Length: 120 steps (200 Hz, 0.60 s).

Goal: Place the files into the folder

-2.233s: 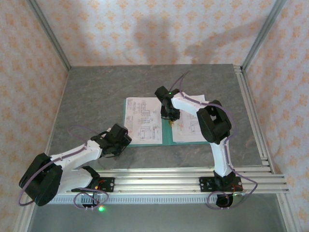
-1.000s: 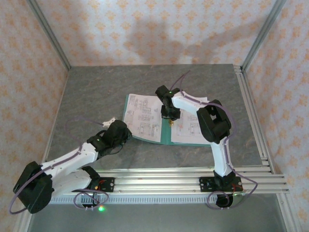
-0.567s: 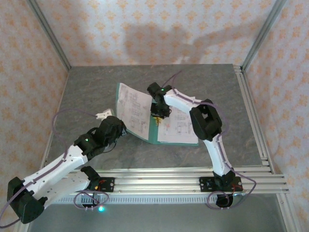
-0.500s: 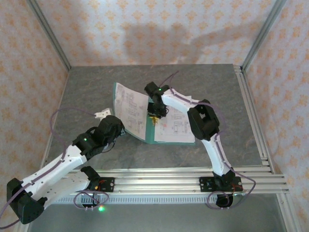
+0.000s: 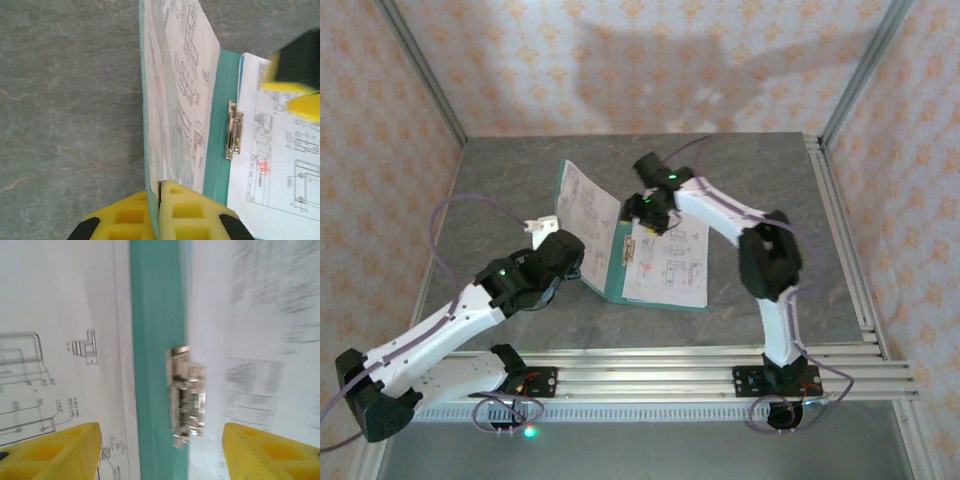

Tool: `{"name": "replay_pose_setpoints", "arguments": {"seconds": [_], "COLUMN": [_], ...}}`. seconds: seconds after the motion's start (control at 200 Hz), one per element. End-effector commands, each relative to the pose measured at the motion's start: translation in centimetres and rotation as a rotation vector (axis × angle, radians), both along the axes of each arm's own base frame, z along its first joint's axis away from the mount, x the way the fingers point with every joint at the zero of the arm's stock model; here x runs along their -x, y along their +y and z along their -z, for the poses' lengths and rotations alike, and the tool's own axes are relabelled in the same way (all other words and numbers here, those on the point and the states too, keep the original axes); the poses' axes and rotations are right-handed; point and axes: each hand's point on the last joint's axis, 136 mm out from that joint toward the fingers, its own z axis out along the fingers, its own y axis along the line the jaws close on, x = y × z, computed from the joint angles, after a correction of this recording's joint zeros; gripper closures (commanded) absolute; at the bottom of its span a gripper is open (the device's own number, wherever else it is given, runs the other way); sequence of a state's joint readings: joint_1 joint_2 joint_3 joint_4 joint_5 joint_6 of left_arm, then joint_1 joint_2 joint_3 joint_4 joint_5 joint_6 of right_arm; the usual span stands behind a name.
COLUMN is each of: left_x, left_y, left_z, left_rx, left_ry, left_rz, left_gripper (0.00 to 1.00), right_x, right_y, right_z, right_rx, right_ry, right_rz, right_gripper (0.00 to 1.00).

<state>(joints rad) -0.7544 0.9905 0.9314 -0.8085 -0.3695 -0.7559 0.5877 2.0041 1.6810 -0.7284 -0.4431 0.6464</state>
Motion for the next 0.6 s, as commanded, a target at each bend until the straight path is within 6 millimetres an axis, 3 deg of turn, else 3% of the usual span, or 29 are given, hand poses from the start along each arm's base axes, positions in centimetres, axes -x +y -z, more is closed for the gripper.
{"name": "replay_pose_setpoints", "arguments": {"seconds": [0.0,0.11,0.22,0.3,0.415,0.596], "left_x": [0.2,-0.1,-0.2,0.0,0.5,2.0], "left_y": [0.8,-0.8,-2.7,-4.8,-8.8,-16.4], "left_z": [-1.4,-2.4,-2.6,-2.6,-2.9,-1.9], "left_rx": [-0.172,-0.236,-0.28,-0.31,-0.354,-0.373], "left_ry": [-0.014,-0.043,-0.068,-0.088,-0.124,-0.128], "left_rz": [-0.003,0.017,0.043,0.086,0.171,0.348], "left_gripper": [1.0,1.0,1.0,1.0,1.0,1.0], "right_x": [-1.6,-0.3,1.5,2.0,2.3,2.8], "right_y": [-8.1,-14.7,-18.5,-18.9,-18.3,-18.4], "right_z": [1.3,5.2,8.2,9.3,11.0,12.4], "right_rx": [0.012,0.035,0.038,0.017,0.001,0.011], "right_ry": [-0.003,0.062,0.116,0.134,0.189,0.237], "right_rz": [0.24,0.412,0.541,0.573,0.581,0.604], "right_gripper": [0.39,0.41,0.44,0.49,0.65,0.71]}}
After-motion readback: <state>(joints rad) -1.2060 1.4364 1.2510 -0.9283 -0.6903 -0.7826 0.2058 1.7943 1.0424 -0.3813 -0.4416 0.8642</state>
